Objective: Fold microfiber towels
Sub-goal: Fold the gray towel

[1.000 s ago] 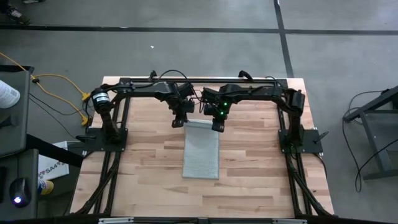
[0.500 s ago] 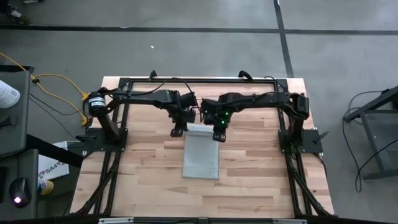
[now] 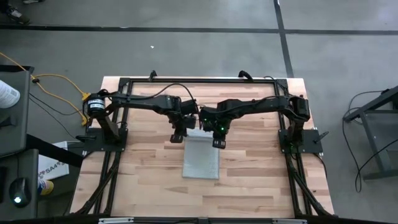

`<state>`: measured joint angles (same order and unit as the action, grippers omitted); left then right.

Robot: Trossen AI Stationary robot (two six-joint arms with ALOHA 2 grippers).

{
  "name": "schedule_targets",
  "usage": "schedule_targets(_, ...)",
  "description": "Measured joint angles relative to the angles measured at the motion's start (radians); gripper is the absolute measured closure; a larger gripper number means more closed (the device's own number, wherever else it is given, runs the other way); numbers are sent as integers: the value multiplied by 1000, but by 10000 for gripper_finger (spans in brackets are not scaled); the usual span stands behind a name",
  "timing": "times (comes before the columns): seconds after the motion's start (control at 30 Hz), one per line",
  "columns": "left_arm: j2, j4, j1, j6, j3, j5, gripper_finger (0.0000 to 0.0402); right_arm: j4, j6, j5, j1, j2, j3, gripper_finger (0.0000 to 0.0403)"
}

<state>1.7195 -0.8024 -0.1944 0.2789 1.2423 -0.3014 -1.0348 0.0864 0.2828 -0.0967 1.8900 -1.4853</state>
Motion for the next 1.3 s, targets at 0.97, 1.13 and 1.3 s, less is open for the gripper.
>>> schedule_targets(0.97,3,209,19,-71,-147,-233,401,178,57,197,6,0,131,399)
schedule_targets(1.13,3,271,25,-93,-196,-234,401,200,68,196,7,0,131,399)
schedule_targets(1.3,3,281,25,-104,-205,-228,401,219,72,195,6,0,131,399)
